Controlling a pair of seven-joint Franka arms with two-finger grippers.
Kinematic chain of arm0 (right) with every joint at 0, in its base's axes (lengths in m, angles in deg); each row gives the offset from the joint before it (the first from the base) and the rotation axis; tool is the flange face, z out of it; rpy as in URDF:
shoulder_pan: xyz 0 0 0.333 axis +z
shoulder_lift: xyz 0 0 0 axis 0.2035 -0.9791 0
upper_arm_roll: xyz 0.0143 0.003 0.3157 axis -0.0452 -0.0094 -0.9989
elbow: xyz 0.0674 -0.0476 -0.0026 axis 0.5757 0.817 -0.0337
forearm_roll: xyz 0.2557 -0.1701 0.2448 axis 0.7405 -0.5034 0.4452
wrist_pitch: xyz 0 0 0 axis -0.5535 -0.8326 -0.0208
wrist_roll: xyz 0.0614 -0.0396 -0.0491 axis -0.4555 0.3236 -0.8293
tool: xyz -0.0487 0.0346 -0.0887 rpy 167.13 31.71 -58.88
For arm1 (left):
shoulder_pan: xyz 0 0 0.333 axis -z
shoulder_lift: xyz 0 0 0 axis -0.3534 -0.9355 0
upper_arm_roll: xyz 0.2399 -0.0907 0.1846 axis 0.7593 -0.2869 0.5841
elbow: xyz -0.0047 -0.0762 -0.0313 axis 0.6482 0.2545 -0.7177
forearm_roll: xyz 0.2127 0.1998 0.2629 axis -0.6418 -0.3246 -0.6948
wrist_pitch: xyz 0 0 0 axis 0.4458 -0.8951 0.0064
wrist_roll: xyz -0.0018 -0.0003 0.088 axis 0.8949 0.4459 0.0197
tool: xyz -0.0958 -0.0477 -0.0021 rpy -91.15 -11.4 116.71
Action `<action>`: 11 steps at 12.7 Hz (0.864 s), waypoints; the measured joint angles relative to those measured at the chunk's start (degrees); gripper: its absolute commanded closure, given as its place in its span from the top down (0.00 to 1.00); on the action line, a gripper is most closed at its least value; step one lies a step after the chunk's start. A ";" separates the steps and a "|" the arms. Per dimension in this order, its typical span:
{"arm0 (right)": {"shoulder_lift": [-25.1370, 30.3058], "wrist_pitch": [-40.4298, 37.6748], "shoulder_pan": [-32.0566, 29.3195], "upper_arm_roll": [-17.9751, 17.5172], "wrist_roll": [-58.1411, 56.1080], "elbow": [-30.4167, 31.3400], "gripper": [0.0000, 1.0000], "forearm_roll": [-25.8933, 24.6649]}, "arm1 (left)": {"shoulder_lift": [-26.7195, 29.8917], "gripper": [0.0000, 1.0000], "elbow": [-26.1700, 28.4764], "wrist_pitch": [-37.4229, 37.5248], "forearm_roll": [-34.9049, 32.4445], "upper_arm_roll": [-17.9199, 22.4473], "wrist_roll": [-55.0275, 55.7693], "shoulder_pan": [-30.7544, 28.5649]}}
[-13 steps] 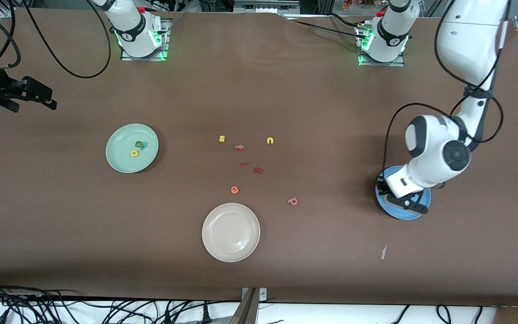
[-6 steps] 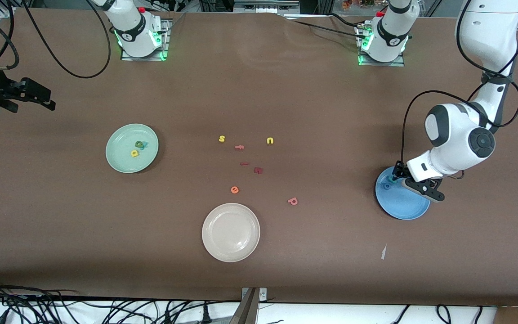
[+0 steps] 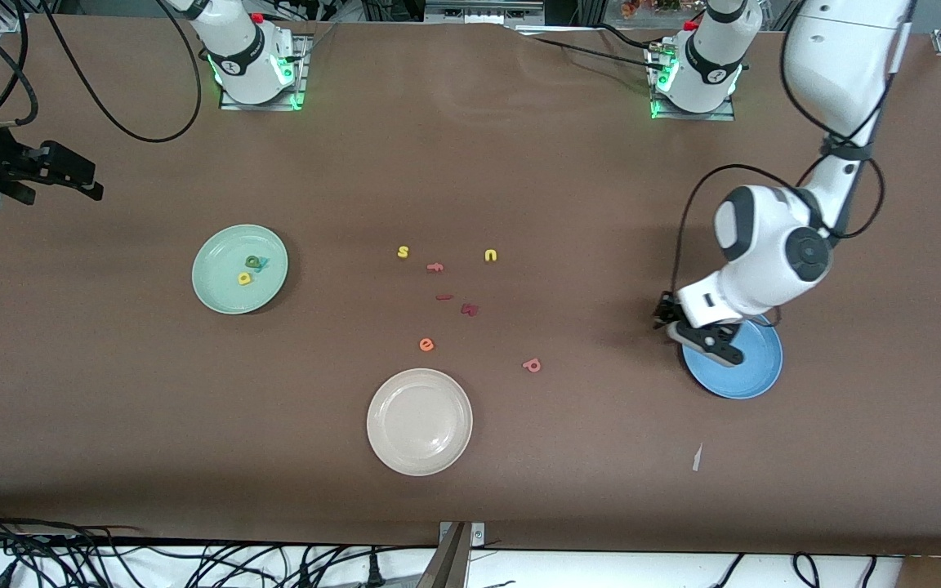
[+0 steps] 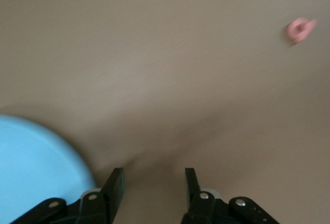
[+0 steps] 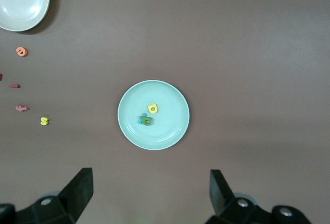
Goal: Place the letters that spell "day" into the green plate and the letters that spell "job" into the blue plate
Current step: 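Move the left gripper to the pink d and grasp it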
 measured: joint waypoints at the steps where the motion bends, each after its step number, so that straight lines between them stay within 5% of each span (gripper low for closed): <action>1: 0.00 0.00 0.04 -0.02 0.00 -0.01 1.00 0.00 | -1.60 0.55 -2.04 -0.12 0.98 -0.09 3.26 2.68; 7: 0.00 0.00 0.03 0.03 0.00 -0.02 1.00 0.00 | -12.75 0.56 -17.47 -2.29 1.24 1.09 16.47 16.13; 11: 0.00 0.02 0.20 -0.12 0.00 -0.03 1.00 0.00 | -15.67 0.59 -20.22 -5.02 -4.37 1.90 14.52 18.82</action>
